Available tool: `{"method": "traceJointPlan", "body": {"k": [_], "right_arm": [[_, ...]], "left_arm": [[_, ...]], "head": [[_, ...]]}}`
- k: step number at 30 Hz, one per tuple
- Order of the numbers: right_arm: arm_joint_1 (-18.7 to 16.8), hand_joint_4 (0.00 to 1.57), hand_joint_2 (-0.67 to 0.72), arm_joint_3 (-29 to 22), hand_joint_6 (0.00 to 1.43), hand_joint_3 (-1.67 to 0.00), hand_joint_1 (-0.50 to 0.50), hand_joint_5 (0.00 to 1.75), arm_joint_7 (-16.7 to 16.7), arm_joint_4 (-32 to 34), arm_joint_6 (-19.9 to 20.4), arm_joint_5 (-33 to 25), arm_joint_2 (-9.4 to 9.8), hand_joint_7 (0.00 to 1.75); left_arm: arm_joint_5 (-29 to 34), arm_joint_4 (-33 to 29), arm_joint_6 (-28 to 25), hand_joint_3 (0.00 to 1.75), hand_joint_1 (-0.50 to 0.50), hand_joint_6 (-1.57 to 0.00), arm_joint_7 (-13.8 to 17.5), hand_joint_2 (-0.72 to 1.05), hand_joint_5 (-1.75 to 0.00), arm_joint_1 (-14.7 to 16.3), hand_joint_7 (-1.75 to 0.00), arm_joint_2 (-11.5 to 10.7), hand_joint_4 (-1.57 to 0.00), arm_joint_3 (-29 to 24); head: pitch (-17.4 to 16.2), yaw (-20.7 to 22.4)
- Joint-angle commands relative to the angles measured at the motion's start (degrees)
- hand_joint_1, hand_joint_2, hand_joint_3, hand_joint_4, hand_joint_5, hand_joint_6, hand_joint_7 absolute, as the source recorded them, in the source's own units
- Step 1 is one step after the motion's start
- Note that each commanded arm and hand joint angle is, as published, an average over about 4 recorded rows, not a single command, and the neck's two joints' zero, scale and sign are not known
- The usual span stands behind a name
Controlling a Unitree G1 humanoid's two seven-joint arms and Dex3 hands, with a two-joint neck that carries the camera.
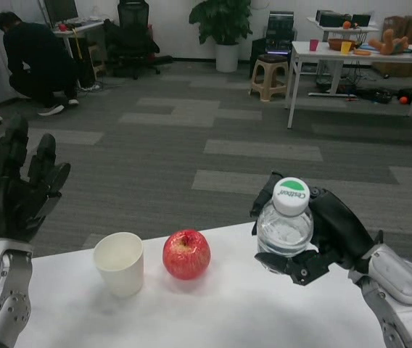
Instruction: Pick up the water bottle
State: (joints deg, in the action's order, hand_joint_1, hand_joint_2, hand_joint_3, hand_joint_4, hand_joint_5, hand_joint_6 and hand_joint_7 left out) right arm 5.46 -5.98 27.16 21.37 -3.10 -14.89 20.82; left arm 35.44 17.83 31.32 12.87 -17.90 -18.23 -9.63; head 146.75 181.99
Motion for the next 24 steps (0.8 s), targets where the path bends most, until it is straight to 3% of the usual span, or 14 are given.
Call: {"method": "traceJointPlan", "body": {"k": [1, 16, 21, 24], "right_arm": [[1.9, 1.34, -0.6, -0.3, 1.26, -1.35, -0.29, 1.45, -1.2, -0.1, 2.1, -0.7, -0.1, 1.47], [2.0, 1.34, -0.6, 0.2, 1.26, -1.35, -0.27, 1.45, -1.7, -0.5, 2.3, -0.9, -0.16, 1.47], [2.1, 1.34, -0.6, 0.5, 1.26, -1.35, -0.29, 1.45, -1.7, -0.7, 2.4, -0.9, -0.25, 1.47], [2.2, 1.34, -0.6, 0.6, 1.26, -1.35, -0.28, 1.45, -1.7, -0.7, 2.3, -0.9, -0.25, 1.47]], "left_arm": [[0.1, 0.4, 0.3, 0.09, -0.5, 0.0, 0.0, 1.05, -0.05, -0.5, 0.0, 0.0, 0.0, -0.1], [0.1, 0.4, 0.4, 0.09, -0.5, 0.0, 0.0, 1.05, 0.0, -0.1, 0.0, 0.0, 0.0, -0.3], [0.1, 0.4, 0.4, 0.07, -0.5, 0.0, 0.0, 1.05, -0.1, -0.1, 0.0, 0.0, 0.0, -0.3], [0.1, 0.4, 0.4, 0.06, -0.5, 0.0, 0.0, 1.05, -0.03, -0.1, 0.0, 0.0, 0.0, -0.3]], "head": [[1.9, 0.1], [0.1, 0.6], [-0.1, 0.5], [-0.3, 0.5]]}}
